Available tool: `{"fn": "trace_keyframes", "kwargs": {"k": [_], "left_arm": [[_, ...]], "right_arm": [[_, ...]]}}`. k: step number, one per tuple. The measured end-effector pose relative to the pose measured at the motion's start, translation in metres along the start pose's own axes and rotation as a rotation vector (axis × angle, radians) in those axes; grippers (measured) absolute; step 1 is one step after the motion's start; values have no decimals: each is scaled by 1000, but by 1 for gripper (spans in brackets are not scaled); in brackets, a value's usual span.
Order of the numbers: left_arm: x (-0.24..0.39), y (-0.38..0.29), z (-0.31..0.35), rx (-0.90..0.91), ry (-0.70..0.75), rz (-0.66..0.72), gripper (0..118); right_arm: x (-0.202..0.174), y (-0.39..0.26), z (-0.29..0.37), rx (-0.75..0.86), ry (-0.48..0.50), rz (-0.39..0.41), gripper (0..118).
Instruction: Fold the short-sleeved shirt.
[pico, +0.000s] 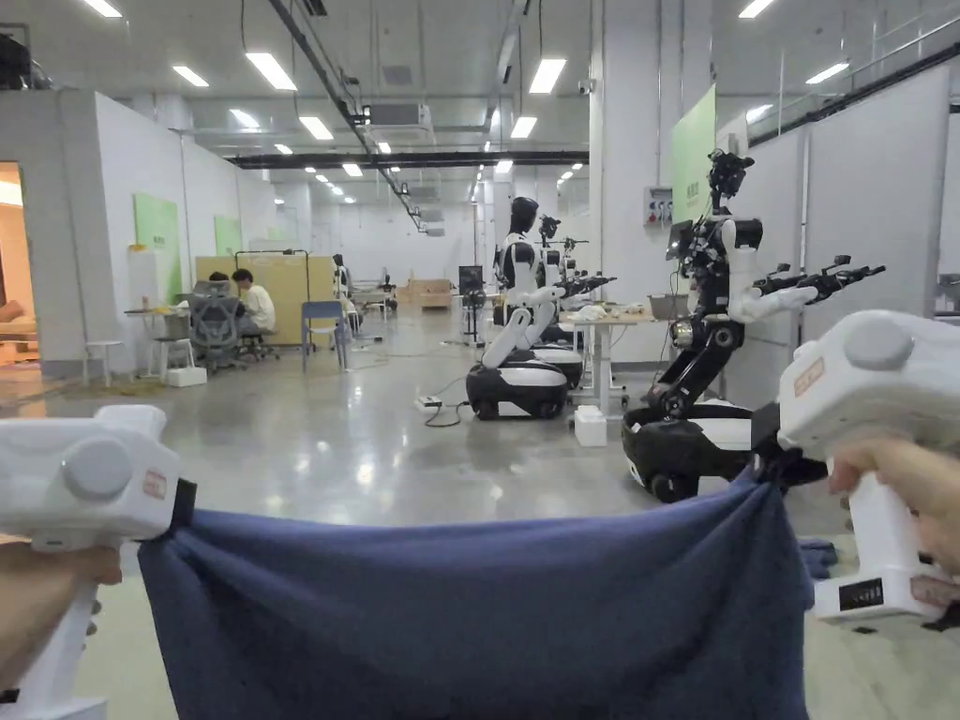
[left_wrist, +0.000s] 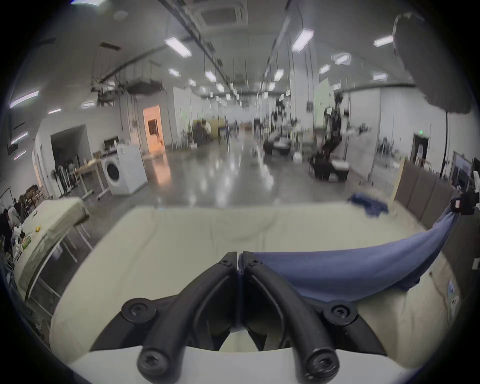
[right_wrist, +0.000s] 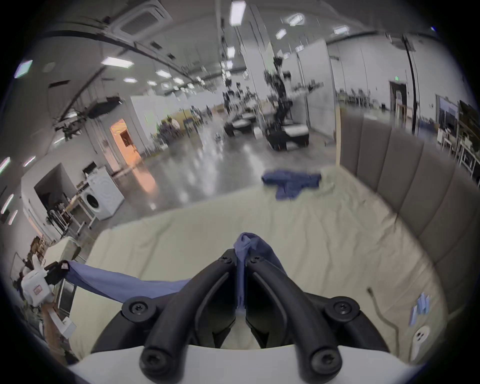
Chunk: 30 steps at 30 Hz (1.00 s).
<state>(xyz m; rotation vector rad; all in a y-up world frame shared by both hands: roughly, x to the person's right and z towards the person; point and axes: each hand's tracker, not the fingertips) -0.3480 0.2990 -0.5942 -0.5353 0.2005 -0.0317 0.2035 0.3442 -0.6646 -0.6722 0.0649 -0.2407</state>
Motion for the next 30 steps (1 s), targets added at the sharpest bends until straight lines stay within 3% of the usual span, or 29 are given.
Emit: {"fn": "trace_keyframes", "kwargs": {"k": [6,8,11,13,21,30], "left_arm": [[23,-108,-85,-222,-23,5,3],[23,-132,-100,-290,-5,-47,3],[11,-146,-114,-317,-26,-4,3],[7,-149,-99,-299,-37,-1,3],[-14,-153,25,-202,-123,0,3],[-41,-252,203,-217,-137,-32,3]], "right_arm": [[43,-99,-117,-192,-47,-99,6],[52,-127,-135,-229,-62,-114,6],[62,-143,-146,-274,-36,-147,6],[64,-147,-135,-260,1,-155,6],[64,-155,-9,-153,87,-20,6],[107,-285,140,-197,144,-23,6]]}}
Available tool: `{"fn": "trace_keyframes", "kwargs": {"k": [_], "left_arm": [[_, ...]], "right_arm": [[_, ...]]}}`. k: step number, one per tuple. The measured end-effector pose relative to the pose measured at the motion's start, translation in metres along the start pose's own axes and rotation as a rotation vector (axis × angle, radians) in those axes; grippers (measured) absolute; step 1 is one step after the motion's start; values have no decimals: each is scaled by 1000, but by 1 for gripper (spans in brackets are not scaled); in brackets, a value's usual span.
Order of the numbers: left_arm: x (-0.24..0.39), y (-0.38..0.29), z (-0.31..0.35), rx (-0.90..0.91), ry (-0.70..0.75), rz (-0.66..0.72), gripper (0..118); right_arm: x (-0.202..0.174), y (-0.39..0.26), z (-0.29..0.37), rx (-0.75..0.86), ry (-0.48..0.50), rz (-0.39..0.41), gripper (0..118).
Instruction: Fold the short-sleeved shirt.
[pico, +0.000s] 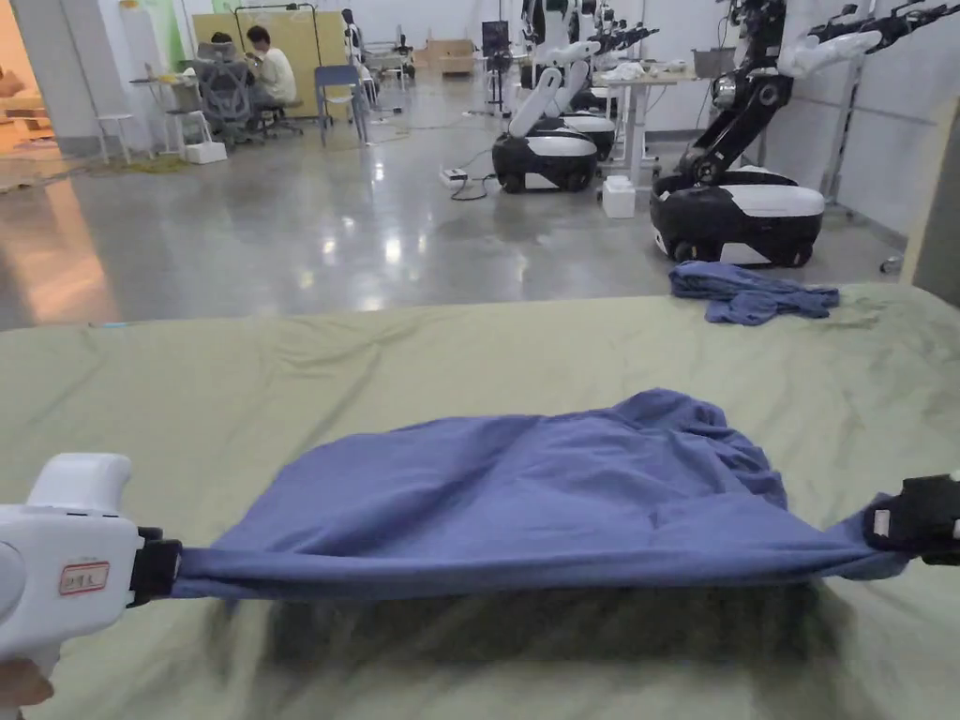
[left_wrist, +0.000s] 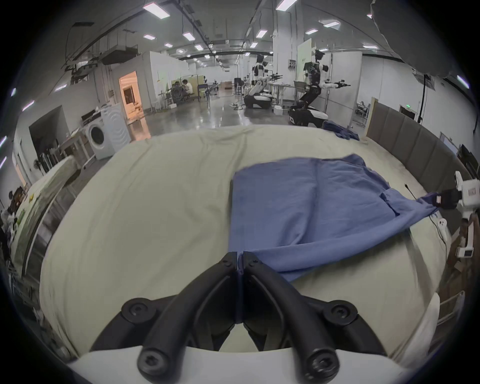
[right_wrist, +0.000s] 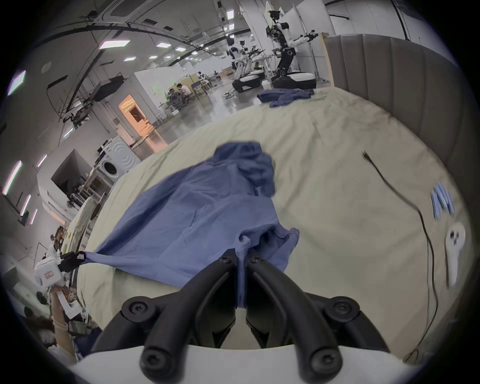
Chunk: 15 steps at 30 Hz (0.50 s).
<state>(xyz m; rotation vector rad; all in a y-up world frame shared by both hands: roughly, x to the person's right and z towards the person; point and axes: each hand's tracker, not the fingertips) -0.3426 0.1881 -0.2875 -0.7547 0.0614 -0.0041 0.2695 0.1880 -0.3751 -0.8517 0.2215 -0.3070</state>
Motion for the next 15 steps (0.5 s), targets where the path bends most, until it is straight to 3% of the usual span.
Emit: {"fn": "trace_keyframes", "kwargs": {"k": [6,15], "left_arm": [[1,-92,47,-49,6,21,3],[12,-150,71,-39,-13,53,3]], "right_arm": [[24,-101,50,-46,39,-90,6],[20,-173,88,-60,-2,-92,6]]}}
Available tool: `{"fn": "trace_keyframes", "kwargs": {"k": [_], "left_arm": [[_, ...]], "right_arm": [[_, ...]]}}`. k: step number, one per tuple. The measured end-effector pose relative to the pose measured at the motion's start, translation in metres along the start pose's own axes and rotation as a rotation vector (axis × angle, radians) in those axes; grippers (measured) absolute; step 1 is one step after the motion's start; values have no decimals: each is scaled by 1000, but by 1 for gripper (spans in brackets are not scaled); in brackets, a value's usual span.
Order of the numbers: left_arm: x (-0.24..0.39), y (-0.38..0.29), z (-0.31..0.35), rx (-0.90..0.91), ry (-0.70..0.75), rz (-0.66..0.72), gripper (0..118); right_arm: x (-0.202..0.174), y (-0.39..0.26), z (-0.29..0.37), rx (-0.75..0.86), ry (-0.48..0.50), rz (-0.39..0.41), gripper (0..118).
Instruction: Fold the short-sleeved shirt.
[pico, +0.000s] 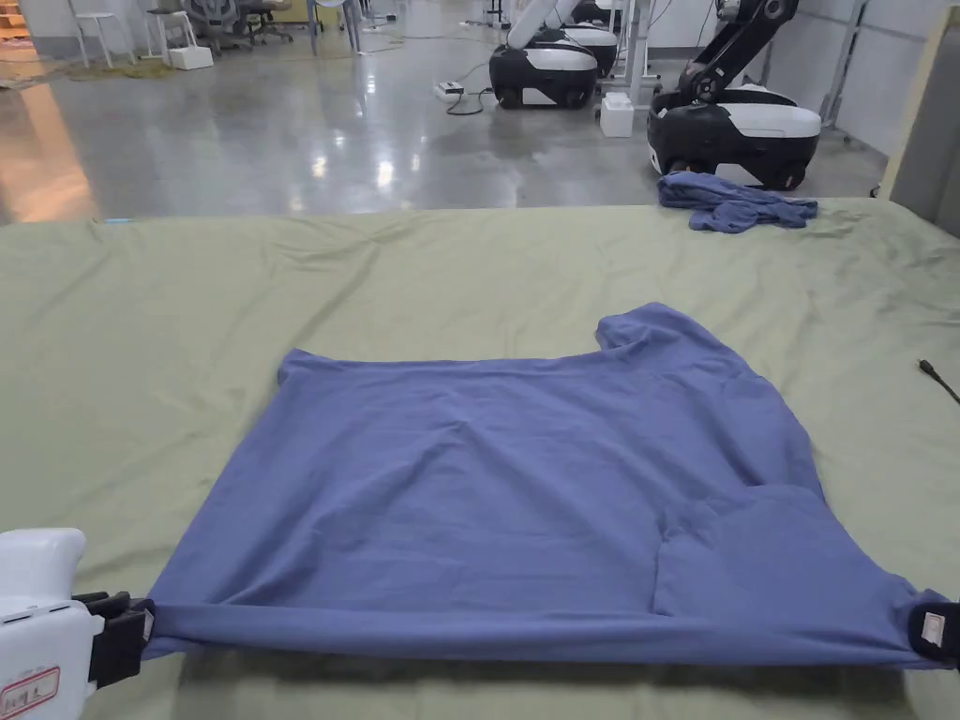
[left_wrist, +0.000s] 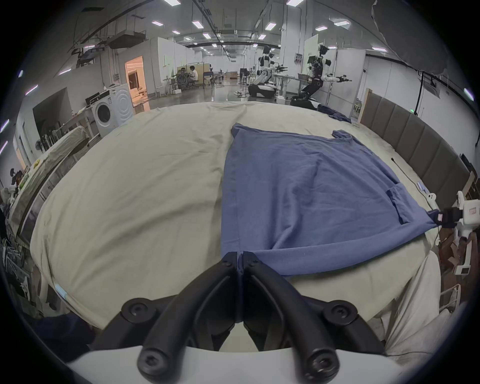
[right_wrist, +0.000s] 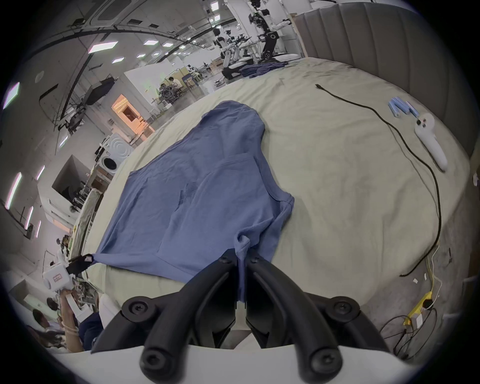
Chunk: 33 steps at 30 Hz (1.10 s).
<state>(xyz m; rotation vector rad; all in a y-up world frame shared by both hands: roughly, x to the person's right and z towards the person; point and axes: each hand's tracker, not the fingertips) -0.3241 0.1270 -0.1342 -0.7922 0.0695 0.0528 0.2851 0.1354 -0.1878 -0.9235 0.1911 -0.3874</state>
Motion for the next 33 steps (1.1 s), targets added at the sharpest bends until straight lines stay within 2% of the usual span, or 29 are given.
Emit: {"fn": "trace_keyframes", "kwargs": {"k": [2,3,4,5,6,7,9,11,12,13,14,15,16,17,18,21,23,24,26,28,30,33], "left_arm": [[-2,-1,2,21,-13,33,3],[-4,0,4,24,-16,41,10],[-3,-1,9,24,-3,54,24],[-5,-1,14,25,3,68,50],[-8,-1,19,26,-2,76,90],[-10,-5,28,40,-15,92,96],[-13,-12,46,84,-28,142,96],[-16,-24,61,74,-78,206,96],[-14,-30,69,95,-112,222,94],[-14,-35,76,107,-135,230,86],[-12,-39,79,100,-121,220,69],[-9,-40,79,86,-92,202,28],[-4,-43,79,74,-34,167,0],[-2,-46,76,74,13,136,0],[-1,-47,73,55,32,122,0],[-3,-50,63,31,-5,157,0],[1,-47,57,24,-1,135,0],[3,-45,54,27,11,106,18],[5,-41,42,-13,11,75,95],[4,-41,23,-59,15,67,102],[7,-39,9,-69,26,40,102],[10,-35,-10,-101,59,0,100]], "right_arm": [[0,-7,-1,26,17,-16,6],[11,-5,-5,37,10,-11,8],[10,-5,-4,45,-11,1,23],[8,-5,-2,36,-75,54,55],[5,-7,0,30,-104,88,96],[1,-10,5,59,-111,128,106],[-6,-19,20,84,-114,181,104],[-2,-26,29,76,-115,184,97],[-3,-32,34,96,-92,192,79],[-5,-40,38,118,-76,177,58],[-8,-46,38,118,-71,165,33],[-5,-49,35,116,-63,159,15],[-5,-52,32,112,-56,148,15],[-6,-56,29,116,-40,127,13],[-7,-59,28,122,-18,104,6],[-19,-73,23,184,7,13,6],[-24,-71,16,94,73,71,6],[-27,-71,13,90,43,105,6],[-30,-69,7,85,-46,160,6],[-30,-65,4,85,-27,130,6],[-23,-63,2,69,15,78,6],[-22,-63,0,55,-7,63,6]]}}
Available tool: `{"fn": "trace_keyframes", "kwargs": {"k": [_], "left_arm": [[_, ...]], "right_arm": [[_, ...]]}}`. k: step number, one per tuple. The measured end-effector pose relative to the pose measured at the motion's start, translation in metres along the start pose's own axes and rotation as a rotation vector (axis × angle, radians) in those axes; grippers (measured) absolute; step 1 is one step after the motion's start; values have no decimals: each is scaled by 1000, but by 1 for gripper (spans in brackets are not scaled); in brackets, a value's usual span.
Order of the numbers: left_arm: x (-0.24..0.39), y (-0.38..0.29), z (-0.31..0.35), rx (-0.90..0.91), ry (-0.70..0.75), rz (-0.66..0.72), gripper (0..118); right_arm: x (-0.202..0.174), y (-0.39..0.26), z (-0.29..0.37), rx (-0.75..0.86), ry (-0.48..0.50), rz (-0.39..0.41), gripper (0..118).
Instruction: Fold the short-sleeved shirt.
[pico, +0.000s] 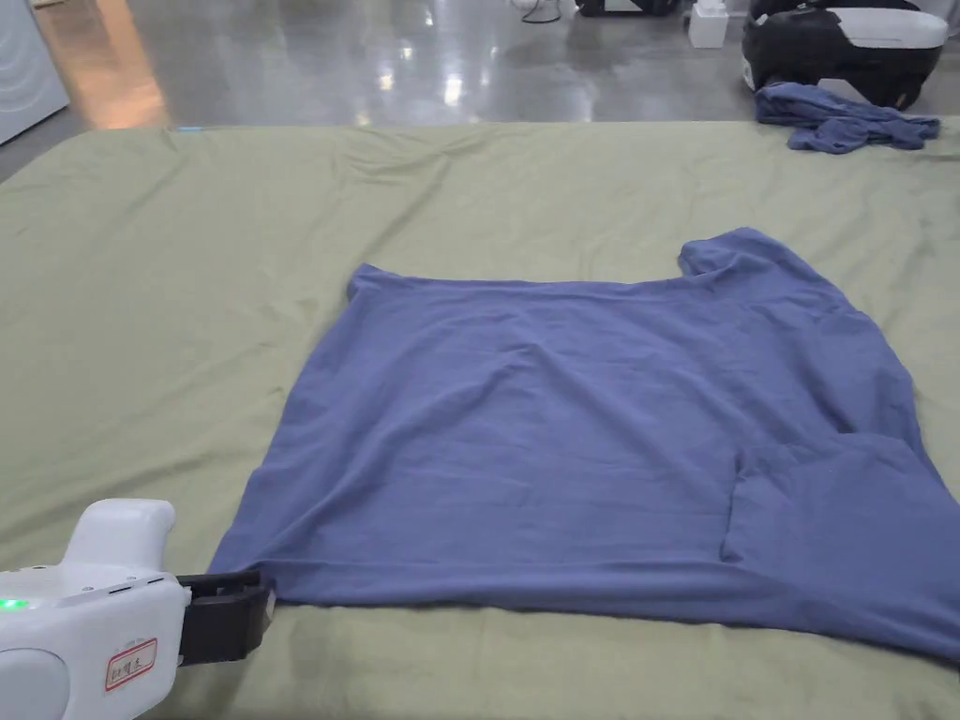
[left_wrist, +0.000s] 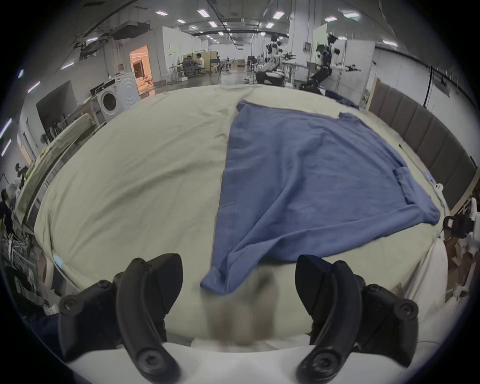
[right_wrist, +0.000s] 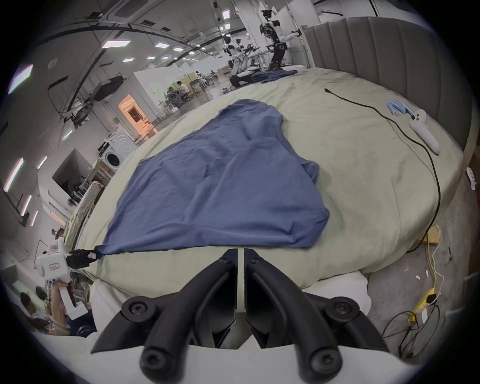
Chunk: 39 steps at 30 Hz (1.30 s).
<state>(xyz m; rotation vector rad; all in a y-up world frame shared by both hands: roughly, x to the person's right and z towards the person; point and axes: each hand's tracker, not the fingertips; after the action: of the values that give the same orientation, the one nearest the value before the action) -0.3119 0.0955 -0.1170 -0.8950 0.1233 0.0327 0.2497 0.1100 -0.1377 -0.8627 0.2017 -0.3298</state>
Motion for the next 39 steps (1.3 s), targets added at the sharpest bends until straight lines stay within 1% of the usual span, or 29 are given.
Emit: {"fn": "trace_keyframes", "kwargs": {"k": [1,2,3,4,7,8,9,10,11,12,13,14,15,16,17,19,20,21,22,23,24,25,26,27,28,31,33,37,39], "left_arm": [[1,2,-6,-6,3,-5,95],[2,3,-9,-11,4,-8,74],[3,4,-9,-10,4,1,24],[2,4,-13,-15,-6,18,4],[0,3,-15,-45,-30,33,3],[-1,3,-13,-30,-30,37,3],[-3,4,-11,-32,-33,39,3],[-5,5,-9,-31,-34,41,3],[-6,5,-5,-19,-35,52,3],[-8,6,-3,-13,-44,63,3],[-9,8,-2,-13,-52,70,3],[-9,8,-1,-8,-54,72,3],[-8,8,-1,-1,-56,70,3],[-8,9,-1,-3,-54,63,3],[-7,10,-2,-6,-49,59,3],[-2,10,-1,-7,-45,50,3],[0,11,0,-8,-47,55,3],[0,11,-1,-10,-51,60,3],[0,11,-1,-10,-53,63,3],[-1,11,-1,-10,-49,65,3],[-1,11,-1,-10,-48,65,3],[-1,12,-1,-10,-46,66,3],[-2,12,-1,-10,-47,66,3],[-2,12,-1,-8,-48,65,3],[-2,13,-1,-7,-44,65,3],[-4,15,2,-3,-46,69,3],[-6,17,5,5,-50,70,3],[-12,27,8,26,-60,93,3],[-14,37,6,36,-62,91,3]], "right_arm": [[1,0,-1,-5,-24,2,6],[6,0,-3,-9,-39,6,6],[9,1,-3,-11,-41,8,6],[11,2,-2,-12,-43,9,6],[4,5,1,-3,-67,19,7],[5,7,1,0,-91,35,16],[5,11,0,-3,-113,51,49],[5,16,-2,-10,-151,86,87],[5,20,-6,-21,-176,119,109],[6,23,-9,-12,-181,145,113],[8,27,-10,18,-161,169,112],[15,35,-14,7,-168,173,112],[17,41,-20,-21,-200,181,111],[20,44,-27,-39,-216,191,109],[25,48,-34,-51,-214,195,102],[33,51,-48,-67,-206,198,58],[37,52,-56,-104,-206,180,46],[41,52,-65,-135,-183,149,46],[42,51,-68,-142,-145,128,41],[38,53,-63,-124,-174,154,28],[33,55,-56,-123,-171,192,23],[31,56,-49,-92,-157,183,19],[32,59,-44,-62,-146,118,16],[34,61,-41,-68,-121,76,12],[32,62,-38,-65,-85,67,10],[23,63,-27,-44,-102,85,9],[17,64,-17,-27,-90,88,8],[24,78,-7,-10,-47,65,8],[21,90,-7,5,-45,49,8]]}}
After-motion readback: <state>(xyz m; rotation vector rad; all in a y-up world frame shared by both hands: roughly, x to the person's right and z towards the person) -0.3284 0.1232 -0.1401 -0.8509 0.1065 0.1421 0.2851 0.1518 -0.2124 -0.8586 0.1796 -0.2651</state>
